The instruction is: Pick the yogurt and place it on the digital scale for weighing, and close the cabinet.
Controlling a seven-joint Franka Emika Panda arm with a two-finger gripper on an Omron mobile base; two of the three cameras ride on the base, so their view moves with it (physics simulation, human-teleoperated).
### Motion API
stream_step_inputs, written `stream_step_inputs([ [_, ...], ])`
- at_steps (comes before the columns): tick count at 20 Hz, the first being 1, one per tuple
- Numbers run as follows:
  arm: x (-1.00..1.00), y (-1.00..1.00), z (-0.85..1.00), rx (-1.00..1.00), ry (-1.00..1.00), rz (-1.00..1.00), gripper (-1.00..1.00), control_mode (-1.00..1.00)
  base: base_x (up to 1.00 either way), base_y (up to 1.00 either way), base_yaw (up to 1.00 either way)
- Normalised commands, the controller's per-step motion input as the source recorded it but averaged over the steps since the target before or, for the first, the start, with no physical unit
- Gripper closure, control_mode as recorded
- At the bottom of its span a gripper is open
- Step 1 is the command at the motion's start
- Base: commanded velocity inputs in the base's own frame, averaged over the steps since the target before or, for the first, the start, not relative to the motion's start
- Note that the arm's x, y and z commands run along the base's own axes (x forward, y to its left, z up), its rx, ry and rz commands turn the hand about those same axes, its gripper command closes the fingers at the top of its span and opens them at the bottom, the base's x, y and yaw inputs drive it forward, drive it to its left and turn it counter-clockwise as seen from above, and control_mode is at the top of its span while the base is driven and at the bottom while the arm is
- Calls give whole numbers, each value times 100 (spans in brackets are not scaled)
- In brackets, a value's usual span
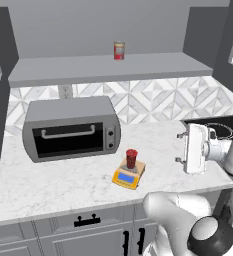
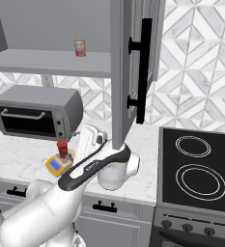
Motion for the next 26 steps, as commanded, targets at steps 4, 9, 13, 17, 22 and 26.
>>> stream_step_inputs([
  [4, -58, 29, 71, -2, -30, -30, -100, -100, 0, 0, 0],
  [9, -49, 20, 56, -10, -32, -34, -100, -100, 0, 0, 0],
  [13, -34, 4, 61, -3, -29, -36, -100, -100, 0, 0, 0],
  [17, -41, -12, 75, 0, -21, -25, -100, -100, 0, 0, 0],
  [22, -86, -35, 36, 6, -27, -16, -100, -100, 0, 0, 0],
  [26, -75, -55, 10, 17, -21, -19, -100, -100, 0, 0, 0],
])
